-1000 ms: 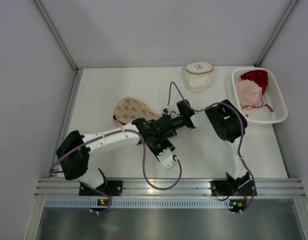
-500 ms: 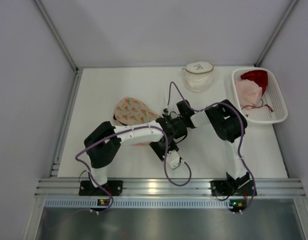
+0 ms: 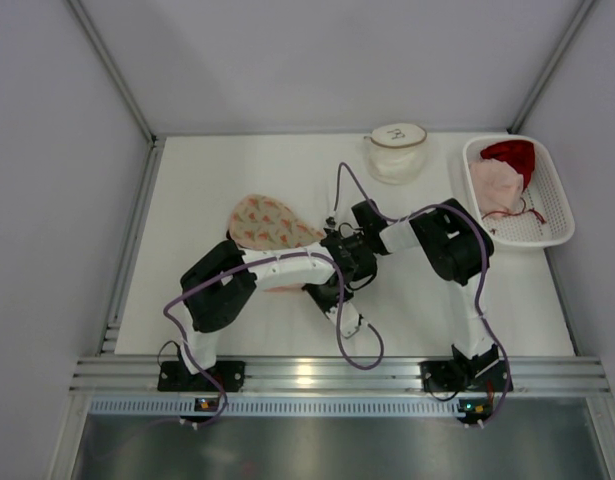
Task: Place the bra in the laundry bag and zip it closed
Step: Zip the zipper on the laundry bag.
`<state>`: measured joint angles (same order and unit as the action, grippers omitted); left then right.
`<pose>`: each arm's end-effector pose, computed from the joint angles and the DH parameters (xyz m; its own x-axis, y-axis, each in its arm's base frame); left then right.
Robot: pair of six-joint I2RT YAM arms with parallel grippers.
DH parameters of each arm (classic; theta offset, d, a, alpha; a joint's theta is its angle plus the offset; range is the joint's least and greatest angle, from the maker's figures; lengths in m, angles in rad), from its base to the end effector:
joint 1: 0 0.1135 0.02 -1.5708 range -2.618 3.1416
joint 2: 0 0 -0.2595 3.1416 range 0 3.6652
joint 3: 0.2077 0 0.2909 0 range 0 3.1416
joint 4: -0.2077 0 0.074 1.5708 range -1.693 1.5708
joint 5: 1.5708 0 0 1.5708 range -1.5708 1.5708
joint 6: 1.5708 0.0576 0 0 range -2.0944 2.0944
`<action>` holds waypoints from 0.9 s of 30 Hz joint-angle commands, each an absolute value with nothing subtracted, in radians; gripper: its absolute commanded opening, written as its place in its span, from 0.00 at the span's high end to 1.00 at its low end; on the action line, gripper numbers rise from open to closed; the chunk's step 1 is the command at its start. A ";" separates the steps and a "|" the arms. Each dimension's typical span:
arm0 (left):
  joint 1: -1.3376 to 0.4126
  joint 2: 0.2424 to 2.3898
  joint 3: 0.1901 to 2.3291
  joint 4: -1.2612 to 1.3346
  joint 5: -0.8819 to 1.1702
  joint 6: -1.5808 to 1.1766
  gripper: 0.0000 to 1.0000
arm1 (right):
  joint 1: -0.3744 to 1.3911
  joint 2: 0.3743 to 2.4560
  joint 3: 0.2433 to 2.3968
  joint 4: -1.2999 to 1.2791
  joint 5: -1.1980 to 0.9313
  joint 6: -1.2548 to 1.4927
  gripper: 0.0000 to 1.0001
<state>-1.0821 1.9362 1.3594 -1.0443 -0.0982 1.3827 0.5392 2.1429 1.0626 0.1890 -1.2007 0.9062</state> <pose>0.1822 -0.3306 0.1198 0.7778 0.6196 0.1056 0.6253 -0.7797 -0.0311 0.3218 0.2551 0.0351 -0.9536 -0.2388 0.1833 0.1009 0.3203 0.9419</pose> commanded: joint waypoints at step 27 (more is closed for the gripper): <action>-1.002 1.621 0.982 -1.092 0.104 1.416 1.00 | 0.439 2.137 1.146 -0.336 -1.014 0.568 1.00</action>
